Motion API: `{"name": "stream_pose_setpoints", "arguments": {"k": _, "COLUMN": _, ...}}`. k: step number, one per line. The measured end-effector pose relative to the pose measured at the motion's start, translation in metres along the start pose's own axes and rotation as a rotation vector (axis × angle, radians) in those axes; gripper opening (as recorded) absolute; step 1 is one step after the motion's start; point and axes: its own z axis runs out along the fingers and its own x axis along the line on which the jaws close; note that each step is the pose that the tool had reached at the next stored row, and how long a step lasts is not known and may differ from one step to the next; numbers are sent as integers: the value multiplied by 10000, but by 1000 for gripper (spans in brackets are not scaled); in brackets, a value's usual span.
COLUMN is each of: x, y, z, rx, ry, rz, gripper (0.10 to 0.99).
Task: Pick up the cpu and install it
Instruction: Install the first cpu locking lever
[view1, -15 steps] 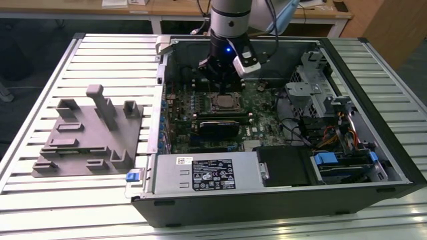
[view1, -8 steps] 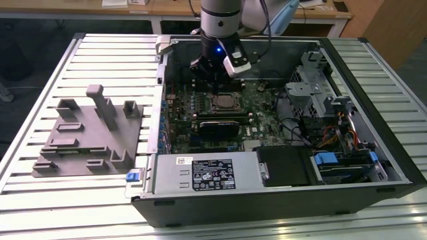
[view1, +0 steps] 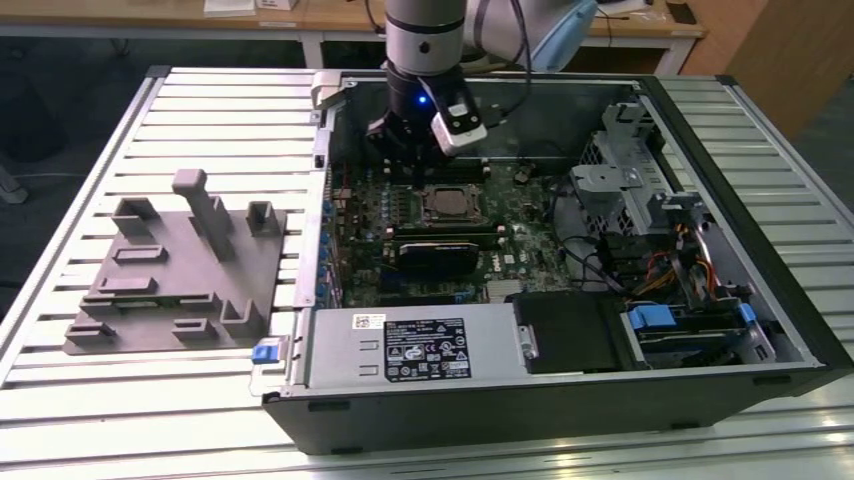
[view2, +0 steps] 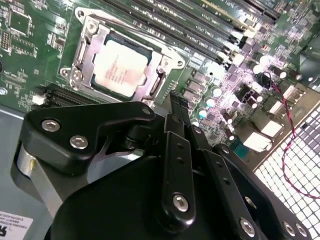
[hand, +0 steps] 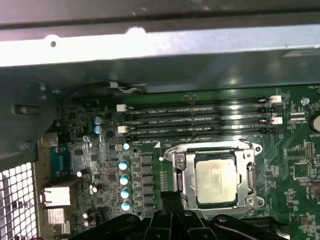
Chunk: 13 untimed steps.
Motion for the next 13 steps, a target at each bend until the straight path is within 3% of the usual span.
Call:
{"name": "stream_pose_setpoints", "arguments": {"k": 4, "x": 31, "y": -5, "z": 0, "rx": -230, "ry": 17, "rz": 2, "gripper": 106}}
{"name": "stream_pose_setpoints", "arguments": {"k": 13, "x": 116, "y": -18, "z": 0, "rx": -469, "ry": 37, "rz": 3, "gripper": 106}}
